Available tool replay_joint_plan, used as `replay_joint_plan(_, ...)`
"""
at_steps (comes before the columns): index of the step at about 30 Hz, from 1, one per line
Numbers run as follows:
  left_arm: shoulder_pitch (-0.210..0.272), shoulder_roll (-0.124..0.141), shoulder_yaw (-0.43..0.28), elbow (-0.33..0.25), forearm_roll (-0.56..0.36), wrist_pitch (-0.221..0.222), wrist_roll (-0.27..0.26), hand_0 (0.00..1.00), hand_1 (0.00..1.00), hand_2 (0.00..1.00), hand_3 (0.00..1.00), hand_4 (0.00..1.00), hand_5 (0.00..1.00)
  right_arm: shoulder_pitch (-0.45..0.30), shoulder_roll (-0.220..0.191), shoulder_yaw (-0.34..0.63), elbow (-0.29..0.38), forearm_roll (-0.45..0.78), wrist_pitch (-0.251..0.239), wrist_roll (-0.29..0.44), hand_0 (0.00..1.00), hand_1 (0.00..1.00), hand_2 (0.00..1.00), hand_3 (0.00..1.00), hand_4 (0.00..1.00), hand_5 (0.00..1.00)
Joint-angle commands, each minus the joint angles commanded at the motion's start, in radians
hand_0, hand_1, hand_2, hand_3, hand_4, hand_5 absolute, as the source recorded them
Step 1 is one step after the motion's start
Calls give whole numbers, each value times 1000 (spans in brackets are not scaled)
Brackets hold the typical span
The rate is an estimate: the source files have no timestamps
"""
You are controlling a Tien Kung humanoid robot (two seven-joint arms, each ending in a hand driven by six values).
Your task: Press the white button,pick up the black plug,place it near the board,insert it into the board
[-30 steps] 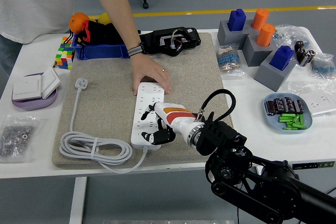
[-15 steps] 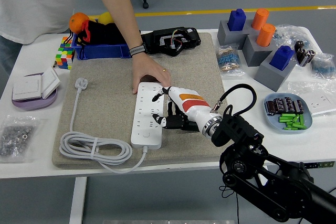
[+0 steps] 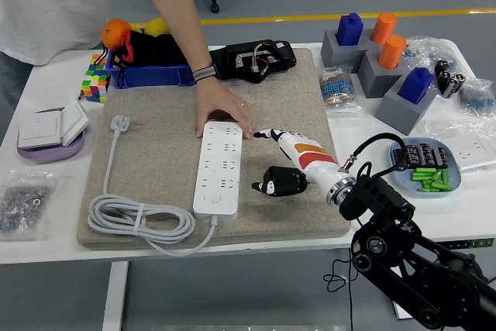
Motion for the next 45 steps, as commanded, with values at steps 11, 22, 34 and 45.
replay_joint_plan(11,-1,-3,2,0,-4,0,-1,625,630,636,697,558,395,-40,-20,21,-69,33,-20,63,846,833,812,827,933,166)
replay_joint_plan(22,1,-5,8,0,-6,-1,-1,626,630,636,697,560,397,-64,-26,11,-105,64,-95,168,670,697,702,674,787,64)
replay_joint_plan(34,3,-3,11,0,1,-3,0,626,630,636,697,560,398,-76,-30,16,-110,72,-120,191,606,643,633,521,771,73)
replay_joint_plan(45,7,-4,10,0,4,-4,0,626,631,636,697,561,397,-79,-27,8,-124,75,-128,192,599,640,627,497,771,69)
